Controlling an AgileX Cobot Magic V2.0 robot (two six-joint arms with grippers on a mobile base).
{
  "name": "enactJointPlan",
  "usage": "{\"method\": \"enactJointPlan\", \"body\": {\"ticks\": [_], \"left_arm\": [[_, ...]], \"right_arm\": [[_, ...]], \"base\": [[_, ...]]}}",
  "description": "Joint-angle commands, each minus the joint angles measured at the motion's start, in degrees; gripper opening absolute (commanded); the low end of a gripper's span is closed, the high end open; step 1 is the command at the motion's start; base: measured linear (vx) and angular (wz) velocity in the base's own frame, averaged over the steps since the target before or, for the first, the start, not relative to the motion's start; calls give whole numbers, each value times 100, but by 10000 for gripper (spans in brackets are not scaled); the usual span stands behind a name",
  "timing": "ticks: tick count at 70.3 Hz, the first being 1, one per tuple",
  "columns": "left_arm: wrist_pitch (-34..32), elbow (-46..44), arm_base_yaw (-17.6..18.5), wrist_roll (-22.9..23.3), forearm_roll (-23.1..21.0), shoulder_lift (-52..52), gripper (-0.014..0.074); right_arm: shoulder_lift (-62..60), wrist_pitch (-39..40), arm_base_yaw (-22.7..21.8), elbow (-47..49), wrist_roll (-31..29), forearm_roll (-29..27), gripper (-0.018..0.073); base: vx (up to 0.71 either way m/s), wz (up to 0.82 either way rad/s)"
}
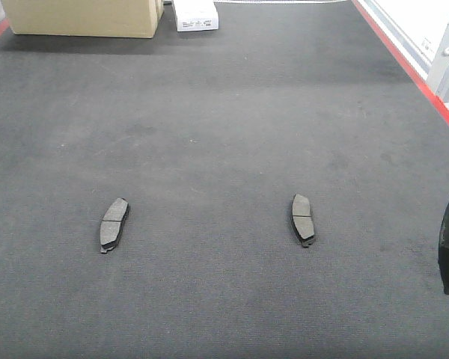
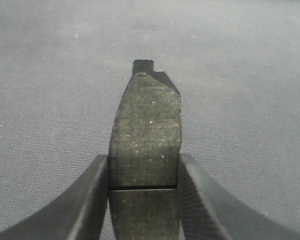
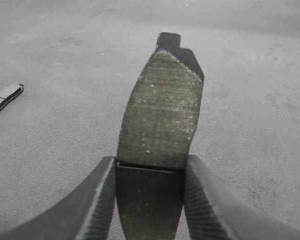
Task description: Move and align brake pads A on conveyor
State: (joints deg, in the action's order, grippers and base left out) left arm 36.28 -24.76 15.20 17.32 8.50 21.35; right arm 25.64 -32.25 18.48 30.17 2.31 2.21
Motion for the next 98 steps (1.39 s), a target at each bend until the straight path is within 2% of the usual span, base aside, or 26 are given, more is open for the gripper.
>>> {"method": "enactJointPlan", "body": {"ticks": [1, 6, 14, 26, 32, 35, 43, 58, 65, 78, 90, 98], "left_arm": [[-632, -143, 11, 7, -149, 56, 128], [-760, -155, 11, -207, -281, 150, 128], [-971, -340, 22, -839, -669, 635, 128], [-1134, -963, 38, -2151, -1499, 2079, 128], [-1146, -1272, 38, -2665, -1820, 2833, 128], [-1150, -1474, 60, -2874, -1994, 3200, 129], [-1151, -1926, 303, -3190, -2098, 4106, 129], [-886, -3016, 967, -3184, -1933, 5644, 129], [-640, -3662, 1224, -3036, -1792, 6308, 129], [-12, -4855, 1349, -2017, -1507, 7461, 129], [420, -5761, 1343, -843, -1432, 8279, 129], [493, -6160, 1343, -384, -1432, 8744, 131]], "right_arm": [[33, 535, -4, 176, -70, 73, 38], [33, 535, -4, 176, -70, 73, 38], [33, 535, -4, 176, -70, 73, 38], [33, 535, -4, 176, -70, 73, 38], [33, 535, -4, 176, -70, 73, 38], [33, 535, -4, 176, -70, 73, 38], [33, 535, -4, 176, -70, 73, 38], [33, 535, -4, 176, -70, 73, 38], [33, 535, -4, 176, -70, 73, 38], [33, 535, -4, 176, -70, 73, 38], [33, 535, -4, 176, -70, 73, 38], [33, 535, -4, 176, -70, 73, 38]], "base": [[0, 0], [0, 0], [0, 0], [0, 0], [0, 0], [0, 0], [0, 0], [0, 0], [0, 0], [0, 0], [0, 0], [0, 0]]}}
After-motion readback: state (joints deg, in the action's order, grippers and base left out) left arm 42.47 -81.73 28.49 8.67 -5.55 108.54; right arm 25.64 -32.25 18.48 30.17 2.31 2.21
